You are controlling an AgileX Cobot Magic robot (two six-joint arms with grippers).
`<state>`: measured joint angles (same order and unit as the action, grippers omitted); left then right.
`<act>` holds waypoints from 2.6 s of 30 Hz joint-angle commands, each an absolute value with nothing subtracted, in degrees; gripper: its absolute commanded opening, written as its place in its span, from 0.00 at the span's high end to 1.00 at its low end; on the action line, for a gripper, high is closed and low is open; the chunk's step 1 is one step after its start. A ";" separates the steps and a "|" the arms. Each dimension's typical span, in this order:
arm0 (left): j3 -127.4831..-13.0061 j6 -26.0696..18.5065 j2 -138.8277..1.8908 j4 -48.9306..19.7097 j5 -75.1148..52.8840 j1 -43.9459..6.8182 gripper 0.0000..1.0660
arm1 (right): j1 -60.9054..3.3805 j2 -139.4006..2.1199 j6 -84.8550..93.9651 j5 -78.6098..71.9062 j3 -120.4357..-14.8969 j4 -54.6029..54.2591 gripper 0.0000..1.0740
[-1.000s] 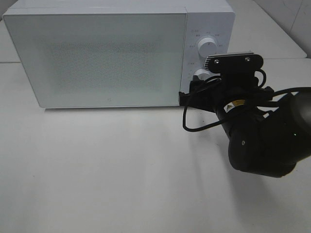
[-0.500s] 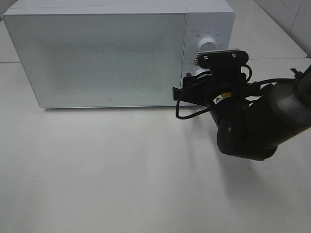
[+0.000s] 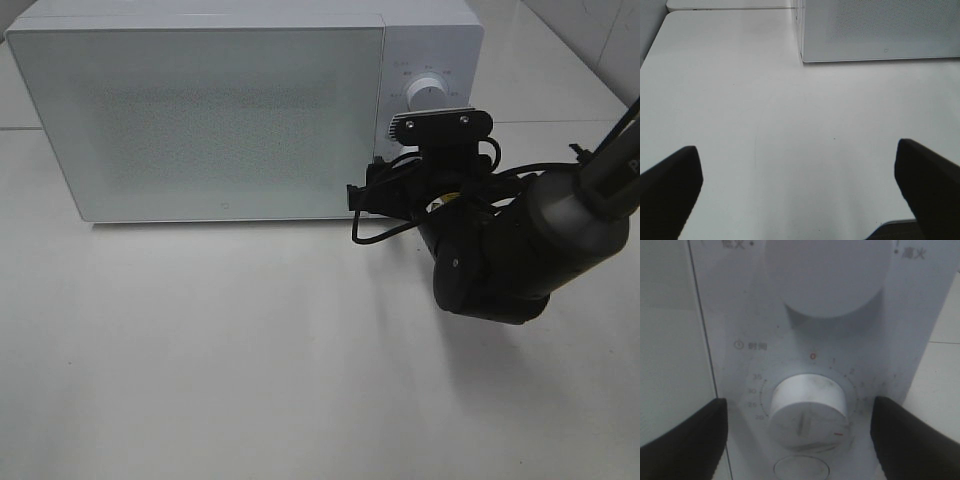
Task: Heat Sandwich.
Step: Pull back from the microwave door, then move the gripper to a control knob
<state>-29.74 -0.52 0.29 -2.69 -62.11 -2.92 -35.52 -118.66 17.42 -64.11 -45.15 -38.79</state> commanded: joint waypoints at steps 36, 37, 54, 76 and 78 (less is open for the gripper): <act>-29.62 -0.63 1.20 -3.04 -61.31 -2.81 0.06 | -35.41 -118.54 16.44 -68.18 -44.29 -38.96 0.93; -29.62 -0.63 1.20 -3.04 -61.31 -2.81 0.06 | -35.41 -118.54 15.93 -68.18 -44.29 -38.96 0.92; -29.62 -0.63 1.20 -3.04 -61.31 -2.81 0.06 | -35.41 -118.54 -16.04 -68.41 -44.29 -38.22 0.90; -29.62 -0.63 1.20 -3.04 -61.31 -2.81 0.06 | -35.41 -118.54 -62.22 -72.71 -44.29 -35.70 0.89; -29.62 -0.63 1.20 -3.04 -61.31 -2.81 0.06 | -35.41 -118.54 -67.72 -73.40 -44.29 -35.92 0.89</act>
